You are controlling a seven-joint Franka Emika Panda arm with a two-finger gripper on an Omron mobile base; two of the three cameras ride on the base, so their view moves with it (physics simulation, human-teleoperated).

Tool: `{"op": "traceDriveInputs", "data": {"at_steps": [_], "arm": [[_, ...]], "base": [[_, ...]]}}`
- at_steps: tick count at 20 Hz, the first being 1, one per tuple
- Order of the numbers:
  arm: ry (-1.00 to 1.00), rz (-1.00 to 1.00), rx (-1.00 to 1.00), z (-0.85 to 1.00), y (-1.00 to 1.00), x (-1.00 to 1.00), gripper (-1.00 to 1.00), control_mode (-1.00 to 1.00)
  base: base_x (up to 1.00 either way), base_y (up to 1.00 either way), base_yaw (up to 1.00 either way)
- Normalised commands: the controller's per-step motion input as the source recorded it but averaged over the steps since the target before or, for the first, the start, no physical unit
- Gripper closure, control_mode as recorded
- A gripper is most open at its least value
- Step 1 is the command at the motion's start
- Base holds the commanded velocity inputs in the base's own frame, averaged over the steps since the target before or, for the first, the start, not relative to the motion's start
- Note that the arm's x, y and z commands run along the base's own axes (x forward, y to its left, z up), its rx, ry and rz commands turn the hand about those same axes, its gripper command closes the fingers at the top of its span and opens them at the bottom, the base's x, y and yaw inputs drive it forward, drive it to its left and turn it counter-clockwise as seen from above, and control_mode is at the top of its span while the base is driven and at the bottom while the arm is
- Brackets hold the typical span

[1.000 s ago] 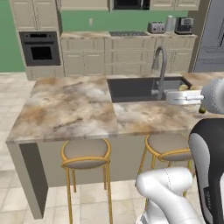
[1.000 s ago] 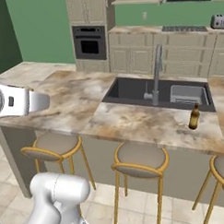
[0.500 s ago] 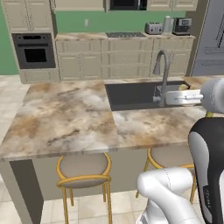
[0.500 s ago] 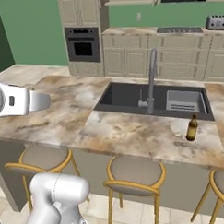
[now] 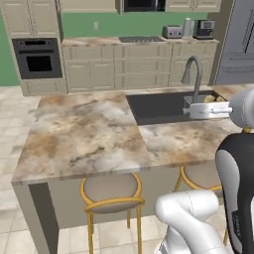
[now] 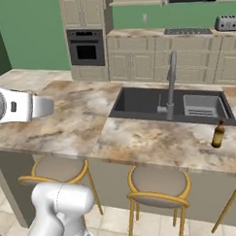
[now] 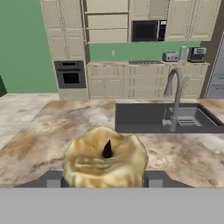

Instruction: Get the candle and the beer from the cabinet and move them to the dining counter.

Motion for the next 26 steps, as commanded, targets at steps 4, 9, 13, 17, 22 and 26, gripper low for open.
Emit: {"op": "traceDriveInputs", "data": {"at_steps": [4,9,13,17,22,26], "arm": [[0.0,0.0,0.0,0.0,0.0,0.0,1.0,1.0],[0.0,0.0,0.0,0.0,0.0,0.0,1.0,1.0],[0.0,0.0,0.0,0.0,0.0,0.0,1.0,1.0],[0.0,0.0,0.0,0.0,0.0,0.0,1.0,1.0],[0.0,0.0,0.0,0.0,0.0,0.0,1.0,1.0],[0.0,0.0,0.0,0.0,0.0,0.0,1.0,1.0]], "base": [[0.0,0.71,0.0],[0.08,0.25,0.0],[0.25,0.0,0.0],[0.34,0.0,0.0],[0.45,-0.04,-0.05],[0.46,-0.36,-0.03]]}}
